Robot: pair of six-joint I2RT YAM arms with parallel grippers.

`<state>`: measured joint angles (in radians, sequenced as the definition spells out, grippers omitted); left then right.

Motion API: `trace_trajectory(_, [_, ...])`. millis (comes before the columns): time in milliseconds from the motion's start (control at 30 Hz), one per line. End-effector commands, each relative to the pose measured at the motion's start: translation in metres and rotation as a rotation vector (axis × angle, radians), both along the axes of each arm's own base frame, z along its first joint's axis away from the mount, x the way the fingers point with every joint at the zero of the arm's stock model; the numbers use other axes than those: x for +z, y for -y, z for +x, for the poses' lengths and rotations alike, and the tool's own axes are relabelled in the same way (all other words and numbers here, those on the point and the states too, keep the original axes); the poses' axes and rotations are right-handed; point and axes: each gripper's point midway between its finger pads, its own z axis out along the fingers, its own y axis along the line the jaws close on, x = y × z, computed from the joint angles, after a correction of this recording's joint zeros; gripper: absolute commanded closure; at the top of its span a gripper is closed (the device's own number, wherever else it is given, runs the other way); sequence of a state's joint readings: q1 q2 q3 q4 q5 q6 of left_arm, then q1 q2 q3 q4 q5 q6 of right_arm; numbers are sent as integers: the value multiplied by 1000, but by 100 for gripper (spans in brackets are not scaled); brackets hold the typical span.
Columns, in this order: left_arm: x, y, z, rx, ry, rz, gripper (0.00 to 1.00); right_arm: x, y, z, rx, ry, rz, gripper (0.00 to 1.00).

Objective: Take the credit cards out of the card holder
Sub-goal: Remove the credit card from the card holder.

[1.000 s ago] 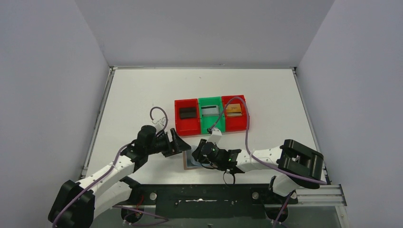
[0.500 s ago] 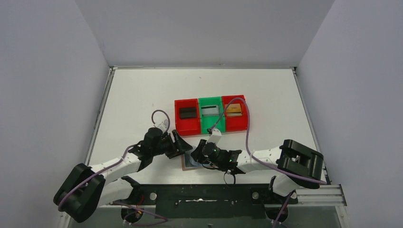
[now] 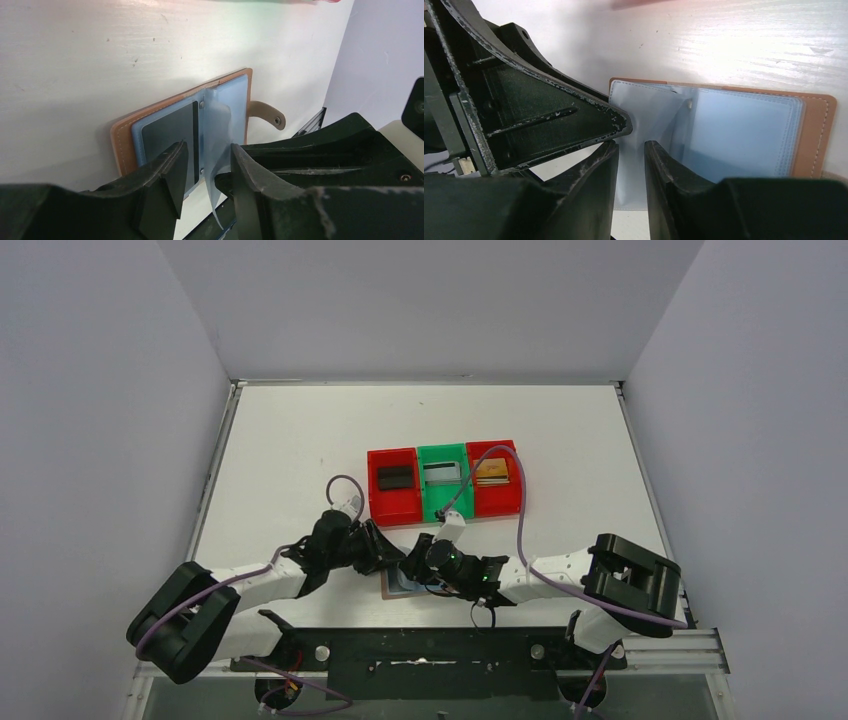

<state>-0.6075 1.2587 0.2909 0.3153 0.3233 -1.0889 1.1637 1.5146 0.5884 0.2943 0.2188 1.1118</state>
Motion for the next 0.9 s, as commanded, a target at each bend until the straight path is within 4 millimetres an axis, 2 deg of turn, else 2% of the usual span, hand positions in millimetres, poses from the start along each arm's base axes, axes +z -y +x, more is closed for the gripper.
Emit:
trace_trajectory(0, [21, 11, 16, -5, 83, -40, 65, 24, -6, 9, -9, 53, 67, 69])
trace_trajectory(233, [22, 17, 16, -49, 85, -27, 66, 46, 6, 8, -28, 96, 82, 61])
trace_trajectory(567, [33, 33, 5, -130, 94, -21, 67, 49, 58, 19, -231, 113, -10, 60])
trace_trajectory(700, [37, 43, 3, -157, 102, -25, 67, 48, 73, 20, -280, 112, -20, 60])
trace_trajectory(867, [28, 60, -4, -195, 78, -22, 66, 49, 82, 19, -319, 112, -15, 60])
